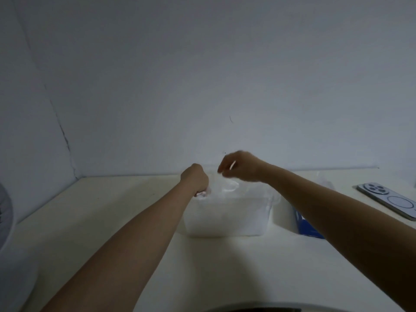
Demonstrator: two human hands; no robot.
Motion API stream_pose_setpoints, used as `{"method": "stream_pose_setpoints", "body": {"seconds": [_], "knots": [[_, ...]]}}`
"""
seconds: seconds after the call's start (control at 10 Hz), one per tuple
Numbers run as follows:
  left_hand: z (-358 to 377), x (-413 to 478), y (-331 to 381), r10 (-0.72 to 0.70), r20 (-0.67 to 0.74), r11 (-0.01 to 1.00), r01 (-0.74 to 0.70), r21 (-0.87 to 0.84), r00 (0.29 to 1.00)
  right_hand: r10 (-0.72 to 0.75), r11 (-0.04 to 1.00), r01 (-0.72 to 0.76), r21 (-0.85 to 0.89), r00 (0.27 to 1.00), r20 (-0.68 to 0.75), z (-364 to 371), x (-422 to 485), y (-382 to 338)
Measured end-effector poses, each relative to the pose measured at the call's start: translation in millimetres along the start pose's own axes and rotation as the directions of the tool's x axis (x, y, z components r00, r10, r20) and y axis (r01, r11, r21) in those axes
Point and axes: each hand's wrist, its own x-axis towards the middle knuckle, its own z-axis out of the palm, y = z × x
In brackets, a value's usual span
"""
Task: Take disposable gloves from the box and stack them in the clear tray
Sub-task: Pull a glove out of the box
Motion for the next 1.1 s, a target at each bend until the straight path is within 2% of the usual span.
{"method": "stream_pose_setpoints", "body": {"seconds": [0.1, 0.2, 0.3, 0.4, 0.5, 0.6, 0.7, 0.8, 0.9, 1.0, 1.1], "knots": [[3.3, 2.0, -3.7, 0.038, 0.017, 0.992, -0.04, 0.117, 0.999, 0.225, 0.974, -0.214, -0.071, 0.902, 0.37, 20.4, 6.1, 2.2], [8.8, 4.3, -4.6, 0.079, 0.005, 0.928, -0.075, 0.364, 0.997, 0.415, 0.91, -0.329, -0.253, 0.706, 0.574, 32.4, 7.6, 7.0], [10.8, 1.1, 1.5, 0.319, -0.081, 0.729, -0.19, 0.658, 0.944, 0.446, 0.894, -0.359, -0.268, 0.662, 0.602, 33.3, 7.2, 8.5], [18.6, 2.7, 16.4, 0.41, -0.013, 0.685, -0.299, 0.664, 0.912, 0.454, 0.878, -0.44, -0.192, 0.635, 0.625, 32.4, 10.4, 11.4], [20.5, 6.2, 23.0, 0.017, 0.332, 0.788, -0.217, 0.576, 0.943, 0.494, 0.857, -0.468, -0.217, 0.627, 0.602, 33.9, 13.8, 15.9], [19.0, 9.6, 17.3, -0.213, 0.544, 0.705, -0.258, 0.661, 0.812, 0.526, 0.842, -0.487, -0.232, 0.649, 0.55, 31.8, 15.7, 23.2], [20.2, 15.8, 8.9, -0.295, 0.62, 0.749, -0.227, 0.623, 0.727, 0.572, 0.814, -0.502, -0.292, 0.61, 0.548, 30.8, 15.1, 27.8], [16.9, 16.4, 5.4, -0.35, 0.645, 0.772, -0.181, 0.61, 0.679, 0.576, 0.791, -0.548, -0.27, 0.521, 0.629, 34.4, 12.4, 24.2], [14.3, 16.7, 4.6, -0.344, 0.628, 0.844, -0.064, 0.533, 0.698, 0.549, 0.791, -0.596, -0.139, 0.592, 0.59, 31.0, 13.3, 25.6], [7.8, 13.7, 11.4, -0.262, 0.467, 0.929, 0.089, 0.359, 0.844, 0.468, 0.84, -0.54, 0.061, 0.776, 0.423, 13.8, 13.0, 23.6], [-2.8, 8.1, 35.5, -0.111, 0.36, 0.988, 0.062, 0.145, 0.926, 0.33, 0.886, -0.382, 0.262, 0.917, 0.223, -14.2, 8.0, 17.5]]}}
